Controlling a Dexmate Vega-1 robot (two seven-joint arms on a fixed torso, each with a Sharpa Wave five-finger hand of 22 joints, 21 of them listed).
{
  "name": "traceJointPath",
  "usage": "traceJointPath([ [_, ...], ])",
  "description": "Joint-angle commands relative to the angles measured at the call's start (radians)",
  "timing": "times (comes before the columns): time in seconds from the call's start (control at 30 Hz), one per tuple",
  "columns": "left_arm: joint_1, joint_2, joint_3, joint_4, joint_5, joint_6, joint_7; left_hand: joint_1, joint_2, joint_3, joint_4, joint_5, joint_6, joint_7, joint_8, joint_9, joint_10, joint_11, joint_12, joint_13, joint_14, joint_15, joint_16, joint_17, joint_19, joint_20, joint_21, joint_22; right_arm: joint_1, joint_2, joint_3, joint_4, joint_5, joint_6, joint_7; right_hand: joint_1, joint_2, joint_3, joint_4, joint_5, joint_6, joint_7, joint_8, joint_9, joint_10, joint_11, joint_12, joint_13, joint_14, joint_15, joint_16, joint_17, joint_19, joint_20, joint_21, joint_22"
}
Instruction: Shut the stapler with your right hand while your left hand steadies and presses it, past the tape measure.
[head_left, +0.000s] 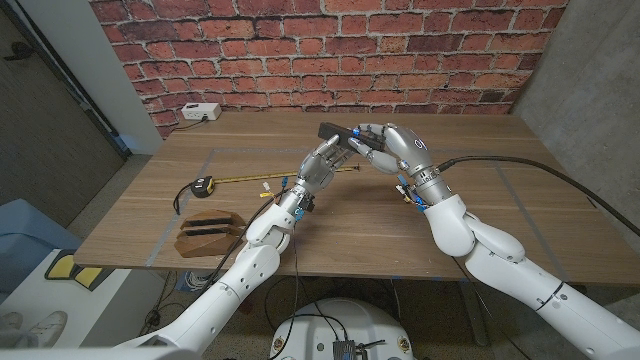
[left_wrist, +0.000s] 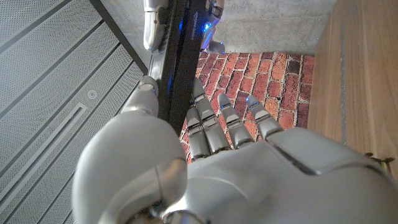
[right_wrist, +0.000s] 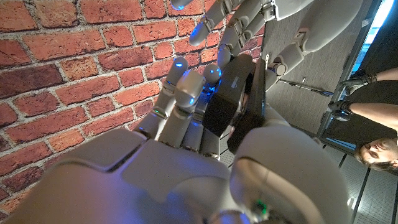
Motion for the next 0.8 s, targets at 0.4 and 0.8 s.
traceJointPath([
  [0.4,0.035,0.034,-0.025,-0.043,-0.036,-0.01,-0.044,0.059,0.055,0.072,0.062,0.011,0.16,-0.153,0.004,0.005,0.133,-0.118,0.046,0.05,0.011,-0.164,0.005,0.005,0.006,-0.003,0.002,0.001,0.01,0.04,-0.032,-0.018,-0.013,-0.053,0.021,0.013,0.011,0.186,0.139,0.005,0.038,-0.042,-0.001,-0.008,0.195,-0.192,0.151,0.027,-0.046,-0.044,0.037,0.002,0.009,-0.151,-0.003,0.003],
  [0.8,0.029,0.041,-0.023,-0.034,-0.023,-0.014,-0.055,0.06,0.053,0.075,0.064,0.011,0.162,-0.152,0.004,0.006,0.135,-0.118,0.045,0.054,0.01,-0.163,0.004,0.006,0.005,-0.001,0.001,0.001,0.015,0.062,-0.048,0.012,0.0,-0.027,-0.027,0.004,-0.022,0.163,0.132,0.001,0.037,-0.056,0.001,-0.019,0.189,-0.19,0.123,-0.035,-0.062,-0.044,0.049,0.0,-0.001,-0.147,-0.014,0.0],
])
